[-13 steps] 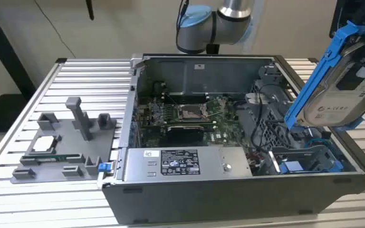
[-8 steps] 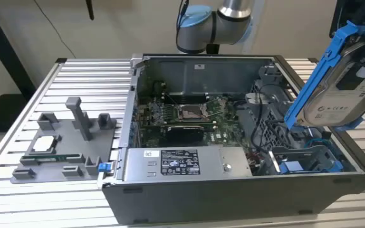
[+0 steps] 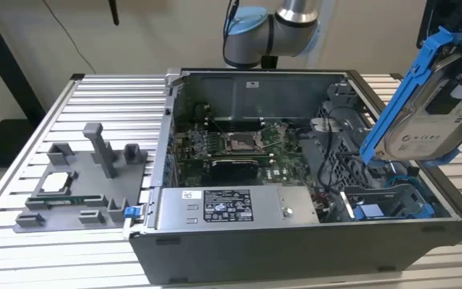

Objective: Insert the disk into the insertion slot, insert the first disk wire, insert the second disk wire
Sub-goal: 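Insert the disk into the insertion slot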

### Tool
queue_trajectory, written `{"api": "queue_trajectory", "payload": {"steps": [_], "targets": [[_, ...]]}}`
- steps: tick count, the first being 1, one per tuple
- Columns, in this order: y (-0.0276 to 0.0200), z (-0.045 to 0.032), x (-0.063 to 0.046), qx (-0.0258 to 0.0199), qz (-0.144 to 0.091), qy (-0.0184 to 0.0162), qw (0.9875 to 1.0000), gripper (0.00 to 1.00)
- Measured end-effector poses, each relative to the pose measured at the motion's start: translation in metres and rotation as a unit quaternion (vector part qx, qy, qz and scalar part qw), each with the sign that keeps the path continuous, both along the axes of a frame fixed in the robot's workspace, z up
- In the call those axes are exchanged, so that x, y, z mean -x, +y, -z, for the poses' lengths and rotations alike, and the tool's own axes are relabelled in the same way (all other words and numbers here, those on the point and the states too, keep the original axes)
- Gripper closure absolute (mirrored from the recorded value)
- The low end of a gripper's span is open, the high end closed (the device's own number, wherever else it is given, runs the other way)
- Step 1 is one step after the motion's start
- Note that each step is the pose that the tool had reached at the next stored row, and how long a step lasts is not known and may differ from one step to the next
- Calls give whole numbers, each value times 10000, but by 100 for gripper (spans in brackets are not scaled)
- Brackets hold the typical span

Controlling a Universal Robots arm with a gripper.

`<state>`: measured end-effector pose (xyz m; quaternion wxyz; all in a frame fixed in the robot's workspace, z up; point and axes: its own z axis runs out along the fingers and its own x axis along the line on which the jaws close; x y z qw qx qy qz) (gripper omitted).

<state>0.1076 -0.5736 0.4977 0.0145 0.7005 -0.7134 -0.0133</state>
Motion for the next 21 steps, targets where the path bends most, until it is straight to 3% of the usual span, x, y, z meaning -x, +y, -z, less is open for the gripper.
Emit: {"api": "queue_trajectory", "payload": {"steps": [21], "targets": [[-2, 319, -17, -1, 0, 0, 10000, 100]]}}
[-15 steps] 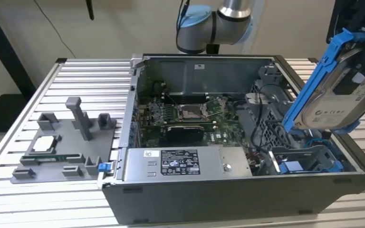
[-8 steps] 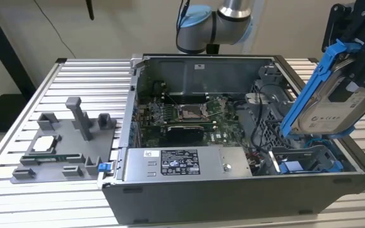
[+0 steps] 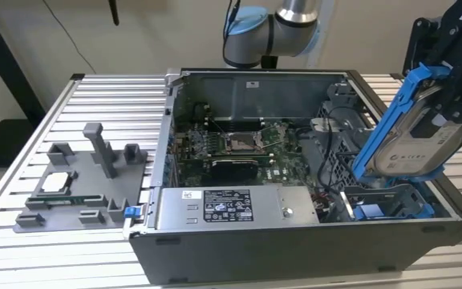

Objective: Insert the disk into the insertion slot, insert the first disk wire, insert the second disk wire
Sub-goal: 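Insert the disk into the insertion slot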

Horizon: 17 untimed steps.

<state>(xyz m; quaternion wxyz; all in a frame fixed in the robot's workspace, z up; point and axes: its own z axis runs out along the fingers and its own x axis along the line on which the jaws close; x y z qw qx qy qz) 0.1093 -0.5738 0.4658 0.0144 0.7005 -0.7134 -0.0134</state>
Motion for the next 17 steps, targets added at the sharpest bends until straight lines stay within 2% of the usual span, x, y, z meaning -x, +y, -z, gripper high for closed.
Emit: {"api": "queue_trajectory", "payload": {"steps": [8, 17], "targets": [[0, 43, -4, -4, 0, 0, 10000, 100], [0, 46, -4, -6, 0, 0, 10000, 100]]}}
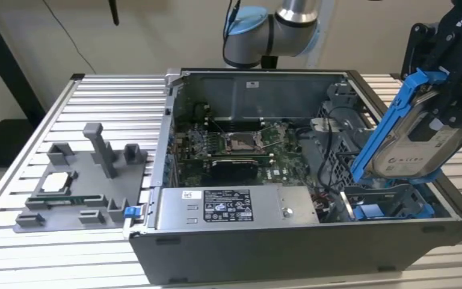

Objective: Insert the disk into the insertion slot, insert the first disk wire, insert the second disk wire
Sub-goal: 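Insert the disk into the insertion slot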

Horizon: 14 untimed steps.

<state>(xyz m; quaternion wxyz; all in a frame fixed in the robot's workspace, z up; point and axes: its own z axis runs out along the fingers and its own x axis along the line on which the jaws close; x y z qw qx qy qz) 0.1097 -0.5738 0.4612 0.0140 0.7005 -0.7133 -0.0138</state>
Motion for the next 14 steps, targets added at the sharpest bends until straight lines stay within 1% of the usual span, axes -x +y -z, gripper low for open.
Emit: {"api": "queue_trajectory", "payload": {"steps": [5, 14], "targets": [[0, 26, 0, 0, 0, 0, 10000, 100], [-4, 133, -8, -2, 0, 0, 10000, 100]]}}
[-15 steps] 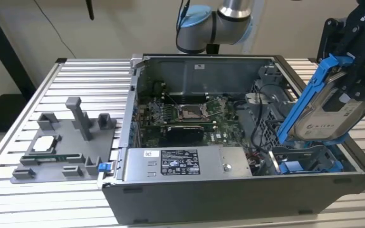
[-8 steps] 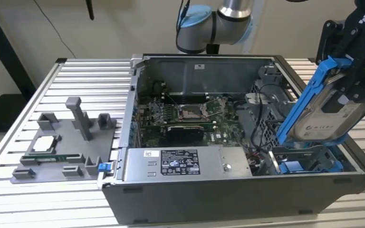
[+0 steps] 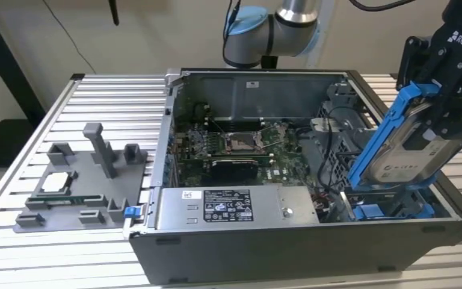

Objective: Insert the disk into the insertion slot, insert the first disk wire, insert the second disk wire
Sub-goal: 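Insert the disk into the insertion slot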

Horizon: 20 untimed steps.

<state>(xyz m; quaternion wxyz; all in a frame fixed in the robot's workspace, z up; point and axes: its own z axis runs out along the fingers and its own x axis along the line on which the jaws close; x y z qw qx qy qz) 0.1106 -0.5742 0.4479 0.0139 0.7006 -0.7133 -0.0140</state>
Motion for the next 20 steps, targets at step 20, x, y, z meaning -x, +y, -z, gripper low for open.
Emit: {"api": "queue_trajectory", "payload": {"steps": [20], "targets": [[-14, 113, -27, -32, 0, 0, 10000, 100]]}}
